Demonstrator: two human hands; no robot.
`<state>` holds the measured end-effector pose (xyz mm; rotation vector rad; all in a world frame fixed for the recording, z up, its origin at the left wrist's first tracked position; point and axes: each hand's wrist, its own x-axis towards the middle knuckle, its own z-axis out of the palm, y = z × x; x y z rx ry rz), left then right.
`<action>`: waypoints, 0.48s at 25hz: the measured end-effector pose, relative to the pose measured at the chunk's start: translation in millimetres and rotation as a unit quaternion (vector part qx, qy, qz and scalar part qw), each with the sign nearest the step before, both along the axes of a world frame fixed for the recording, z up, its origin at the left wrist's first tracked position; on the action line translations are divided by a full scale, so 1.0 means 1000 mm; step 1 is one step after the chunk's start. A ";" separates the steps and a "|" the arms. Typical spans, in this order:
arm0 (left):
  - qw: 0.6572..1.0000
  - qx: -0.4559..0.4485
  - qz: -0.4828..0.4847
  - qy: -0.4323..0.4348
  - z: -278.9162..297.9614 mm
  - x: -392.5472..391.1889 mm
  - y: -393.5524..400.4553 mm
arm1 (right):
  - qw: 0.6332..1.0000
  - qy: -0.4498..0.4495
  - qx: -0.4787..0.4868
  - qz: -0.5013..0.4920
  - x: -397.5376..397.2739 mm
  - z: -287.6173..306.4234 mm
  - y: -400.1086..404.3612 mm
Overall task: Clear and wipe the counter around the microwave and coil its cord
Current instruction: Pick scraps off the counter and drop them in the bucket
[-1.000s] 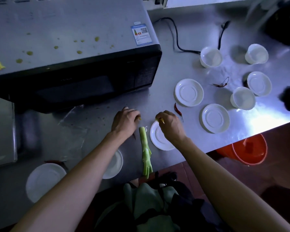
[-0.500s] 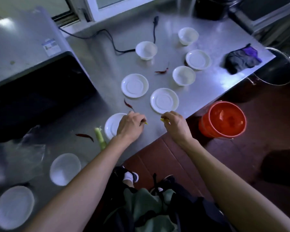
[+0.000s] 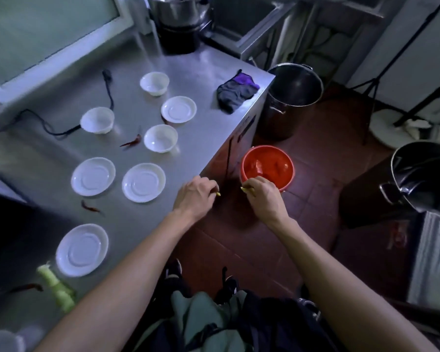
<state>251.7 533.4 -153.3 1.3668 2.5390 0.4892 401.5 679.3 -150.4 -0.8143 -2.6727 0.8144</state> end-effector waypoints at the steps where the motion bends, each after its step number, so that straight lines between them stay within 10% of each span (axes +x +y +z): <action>1: 1.000 -0.004 -0.015 0.003 0.000 0.003 0.011 | 1.000 -0.003 0.002 -0.012 0.006 -0.002 0.008; 12: 0.993 -0.028 -0.108 -0.040 -0.039 -0.046 0.152 | 0.989 -0.103 -0.027 -0.100 -0.013 -0.028 0.109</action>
